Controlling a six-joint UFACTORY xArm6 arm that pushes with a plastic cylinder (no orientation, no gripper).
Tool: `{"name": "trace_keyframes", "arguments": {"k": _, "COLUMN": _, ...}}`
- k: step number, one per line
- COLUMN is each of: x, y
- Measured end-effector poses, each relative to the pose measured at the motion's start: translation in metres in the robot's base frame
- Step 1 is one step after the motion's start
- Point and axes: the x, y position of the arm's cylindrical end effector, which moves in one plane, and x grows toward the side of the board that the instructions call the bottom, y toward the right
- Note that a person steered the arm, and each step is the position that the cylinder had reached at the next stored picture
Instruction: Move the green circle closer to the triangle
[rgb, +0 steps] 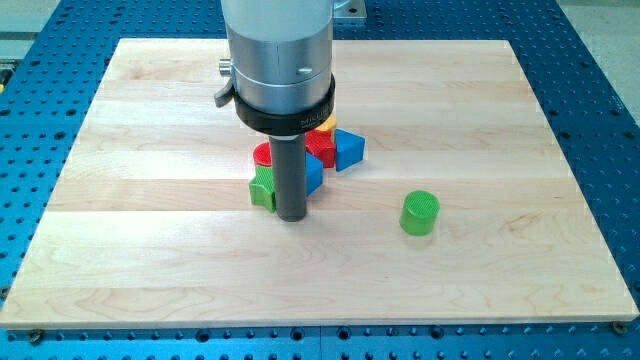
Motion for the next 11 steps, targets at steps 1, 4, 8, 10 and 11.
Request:
{"name": "trace_keyframes", "arguments": {"k": 1, "x": 0.021, "y": 0.024}}
{"name": "trace_keyframes", "arguments": {"k": 4, "x": 0.065, "y": 0.137}}
{"name": "trace_keyframes", "arguments": {"k": 8, "x": 0.010, "y": 0.160}}
{"name": "trace_keyframes", "arguments": {"k": 10, "x": -0.021, "y": 0.140}}
{"name": "trace_keyframes", "arguments": {"k": 11, "x": -0.021, "y": 0.115}}
